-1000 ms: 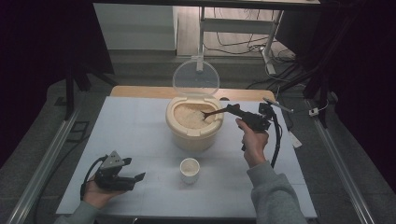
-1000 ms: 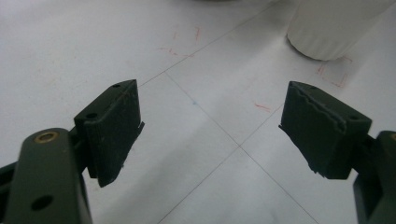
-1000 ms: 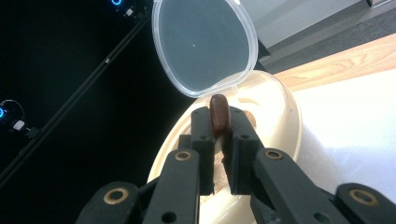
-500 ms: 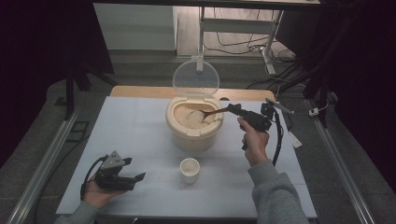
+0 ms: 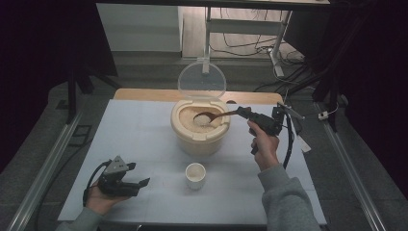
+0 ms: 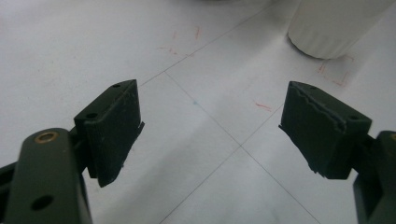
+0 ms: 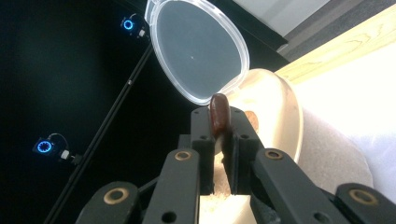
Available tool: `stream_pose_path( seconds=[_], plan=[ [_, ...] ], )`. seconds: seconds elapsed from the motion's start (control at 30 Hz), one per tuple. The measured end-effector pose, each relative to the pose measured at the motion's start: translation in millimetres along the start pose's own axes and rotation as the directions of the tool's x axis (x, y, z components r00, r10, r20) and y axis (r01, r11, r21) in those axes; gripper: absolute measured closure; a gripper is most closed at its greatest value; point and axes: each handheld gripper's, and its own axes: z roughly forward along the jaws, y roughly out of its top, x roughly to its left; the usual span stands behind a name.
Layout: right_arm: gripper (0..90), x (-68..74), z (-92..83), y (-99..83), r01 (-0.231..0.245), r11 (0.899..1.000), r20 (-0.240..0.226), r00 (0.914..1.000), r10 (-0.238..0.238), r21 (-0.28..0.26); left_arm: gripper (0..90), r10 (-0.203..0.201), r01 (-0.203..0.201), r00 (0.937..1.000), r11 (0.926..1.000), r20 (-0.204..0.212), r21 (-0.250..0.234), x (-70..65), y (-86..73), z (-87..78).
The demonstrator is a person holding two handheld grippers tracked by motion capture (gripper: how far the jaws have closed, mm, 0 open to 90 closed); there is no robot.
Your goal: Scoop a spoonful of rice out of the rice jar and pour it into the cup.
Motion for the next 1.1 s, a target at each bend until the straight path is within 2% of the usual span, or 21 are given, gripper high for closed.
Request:
stream_pose_path(
  seconds=[0.3,0.57,0.9,1.1],
  plan=[
    [83.1,-0.4,-6.6,2.1,-0.007,1.0,-0.009,0.9999,0.007,-0.005,19.8,0.002,-0.002,1.0,1.0,-0.002,0.002,-0.6,0.2,0.6],
    [83.1,5.0,-13.3,1.6,0.001,1.0,-0.028,0.9996,-0.001,0.004,19.8,0.0,0.0,1.0,1.0,-0.001,0.003,0.0,0.2,0.7],
    [83.0,15.5,-24.3,-5.1,0.01,0.999,-0.063,0.998,-0.007,0.042,19.7,-0.001,0.001,1.0,1.0,-0.003,0.004,0.2,0.5,1.4],
    [83.0,16.8,-30.0,-14.2,0.006,0.996,-0.082,0.9966,0.001,0.087,19.7,-0.002,0.002,1.0,1.0,-0.004,0.005,0.6,0.5,1.4]
  ],
)
